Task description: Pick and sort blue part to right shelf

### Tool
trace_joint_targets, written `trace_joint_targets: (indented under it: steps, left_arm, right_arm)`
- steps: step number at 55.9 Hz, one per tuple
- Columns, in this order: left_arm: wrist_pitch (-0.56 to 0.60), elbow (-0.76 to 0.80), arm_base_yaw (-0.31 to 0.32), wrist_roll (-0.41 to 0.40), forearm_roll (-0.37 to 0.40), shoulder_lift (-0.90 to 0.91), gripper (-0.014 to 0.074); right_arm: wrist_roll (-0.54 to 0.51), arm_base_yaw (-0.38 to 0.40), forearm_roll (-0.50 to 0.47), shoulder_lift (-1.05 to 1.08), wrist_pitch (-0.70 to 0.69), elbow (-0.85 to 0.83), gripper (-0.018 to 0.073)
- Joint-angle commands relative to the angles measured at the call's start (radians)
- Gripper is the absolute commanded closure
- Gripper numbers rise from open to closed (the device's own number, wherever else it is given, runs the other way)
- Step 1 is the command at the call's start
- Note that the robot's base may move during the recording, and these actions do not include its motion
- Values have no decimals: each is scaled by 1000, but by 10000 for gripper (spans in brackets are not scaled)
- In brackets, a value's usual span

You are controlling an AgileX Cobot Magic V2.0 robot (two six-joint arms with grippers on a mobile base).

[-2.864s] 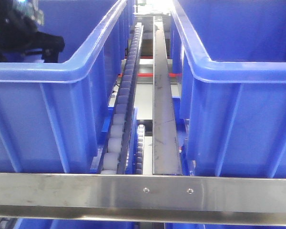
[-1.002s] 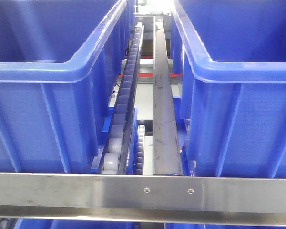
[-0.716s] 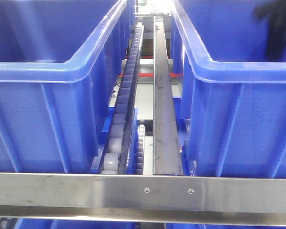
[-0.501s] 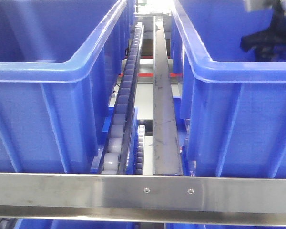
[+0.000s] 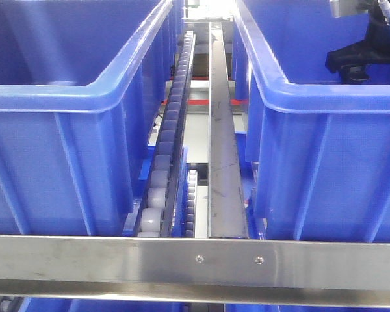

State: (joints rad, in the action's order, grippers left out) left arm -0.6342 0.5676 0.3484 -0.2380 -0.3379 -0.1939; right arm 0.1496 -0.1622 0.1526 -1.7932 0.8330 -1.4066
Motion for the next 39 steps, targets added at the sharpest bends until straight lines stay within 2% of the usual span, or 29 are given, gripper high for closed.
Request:
trace_joint_targets:
  steps: [1,11,24,31,39]
  left_arm:
    - [70,26,6,1,-13,-12,474]
    - [70,26,6,1,-13,-12,474]
    - [70,26,6,1,-13,-12,474]
    - [70,26,6,1,-13,-12,474]
    - [70,26,6,1,-13,-12,474]
  right_arm:
    - [-9,5,22,77,-30,-37,-48]
    - [-14,3,22,197,-72,8,-47]
    - [-16,3,22,482,-247,258,-29]
    - [-16,3,22,643,-307,400,102]
    - [-16,3,22,865,-330,536,363]
